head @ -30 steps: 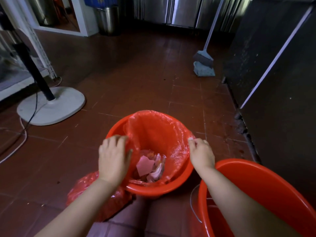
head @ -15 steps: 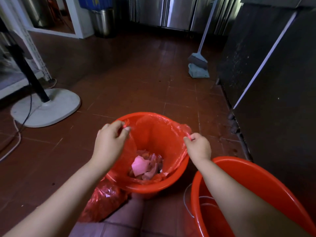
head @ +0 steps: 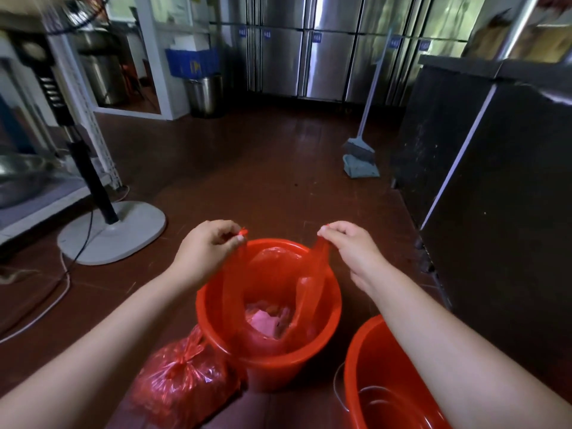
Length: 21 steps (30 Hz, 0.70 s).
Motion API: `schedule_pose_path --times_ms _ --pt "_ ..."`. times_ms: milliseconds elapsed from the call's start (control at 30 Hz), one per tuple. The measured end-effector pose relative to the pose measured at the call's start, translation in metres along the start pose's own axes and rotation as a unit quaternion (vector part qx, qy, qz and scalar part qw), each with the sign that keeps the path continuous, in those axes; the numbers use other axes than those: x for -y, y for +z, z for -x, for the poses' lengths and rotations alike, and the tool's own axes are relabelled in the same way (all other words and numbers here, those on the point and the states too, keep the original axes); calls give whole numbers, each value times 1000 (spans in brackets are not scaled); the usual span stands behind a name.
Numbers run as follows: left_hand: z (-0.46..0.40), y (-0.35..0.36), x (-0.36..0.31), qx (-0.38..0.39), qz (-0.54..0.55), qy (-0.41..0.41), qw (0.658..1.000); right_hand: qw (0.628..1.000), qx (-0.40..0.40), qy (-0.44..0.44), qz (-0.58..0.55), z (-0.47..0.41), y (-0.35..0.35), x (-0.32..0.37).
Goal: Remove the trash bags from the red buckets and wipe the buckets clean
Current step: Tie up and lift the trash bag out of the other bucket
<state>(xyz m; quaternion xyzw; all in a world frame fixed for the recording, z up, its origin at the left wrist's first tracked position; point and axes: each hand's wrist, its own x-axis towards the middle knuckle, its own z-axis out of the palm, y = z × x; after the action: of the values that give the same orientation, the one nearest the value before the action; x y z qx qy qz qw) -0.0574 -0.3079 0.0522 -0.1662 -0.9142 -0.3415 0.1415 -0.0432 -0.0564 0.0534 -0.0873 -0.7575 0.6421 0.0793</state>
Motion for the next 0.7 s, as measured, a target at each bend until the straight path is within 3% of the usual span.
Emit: schedule_pose_path --times_ms 200,267,367,467,567,700 --pt "5 9 10 37 -59 135 988 980 112 -13 -162 10 32 -49" --pt "10 18 9 17 -15 138 990 985 133 -38 -105 10 43 -64" --pt "19 41 2 6 88 140 986 976 192 -71 72 10 66 -88" --pt "26 67 -4 11 185 82 979 967 199 -101 123 12 85 -106" --pt "24 76 3 6 255 14 967 987 128 -69 68 6 86 -116" --pt "17 74 28 -66 165 -28 984 990 133 -8 -40 4 74 -123"
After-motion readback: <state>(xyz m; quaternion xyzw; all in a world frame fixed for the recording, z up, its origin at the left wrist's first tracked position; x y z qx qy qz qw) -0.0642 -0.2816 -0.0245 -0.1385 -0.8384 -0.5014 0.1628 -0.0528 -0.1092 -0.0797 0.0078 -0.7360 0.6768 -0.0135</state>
